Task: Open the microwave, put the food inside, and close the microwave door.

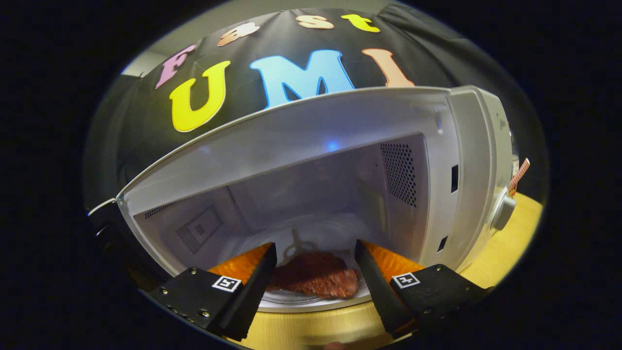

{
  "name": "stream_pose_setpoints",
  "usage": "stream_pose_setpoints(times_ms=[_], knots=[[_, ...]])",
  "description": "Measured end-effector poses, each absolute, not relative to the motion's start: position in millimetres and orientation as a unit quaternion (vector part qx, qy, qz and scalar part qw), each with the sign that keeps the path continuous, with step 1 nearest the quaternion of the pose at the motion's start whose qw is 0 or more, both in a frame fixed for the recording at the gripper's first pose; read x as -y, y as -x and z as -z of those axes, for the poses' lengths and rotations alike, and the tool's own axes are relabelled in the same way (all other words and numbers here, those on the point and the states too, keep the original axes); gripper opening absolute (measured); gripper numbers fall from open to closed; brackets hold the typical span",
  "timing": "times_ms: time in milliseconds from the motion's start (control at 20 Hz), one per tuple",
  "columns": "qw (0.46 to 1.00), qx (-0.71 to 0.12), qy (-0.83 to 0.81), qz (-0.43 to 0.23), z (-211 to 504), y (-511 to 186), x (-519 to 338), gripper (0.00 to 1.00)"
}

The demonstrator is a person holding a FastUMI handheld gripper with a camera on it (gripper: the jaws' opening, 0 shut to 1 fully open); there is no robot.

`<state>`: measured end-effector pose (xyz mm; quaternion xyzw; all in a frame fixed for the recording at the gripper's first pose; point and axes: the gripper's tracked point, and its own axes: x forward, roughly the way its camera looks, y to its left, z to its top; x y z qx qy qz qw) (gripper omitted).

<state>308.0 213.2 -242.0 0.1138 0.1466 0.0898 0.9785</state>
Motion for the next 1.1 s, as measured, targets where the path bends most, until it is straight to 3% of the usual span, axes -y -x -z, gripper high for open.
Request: stream_pose_setpoints(times_ms=[350,1100], knots=[[0.983,-0.118,-0.043,-0.132,202.8,-270.3,-215.3,0.98],[0.973,-0.057,-0.027,-0.223,70.3,-94.6,-228.8,0.97]])
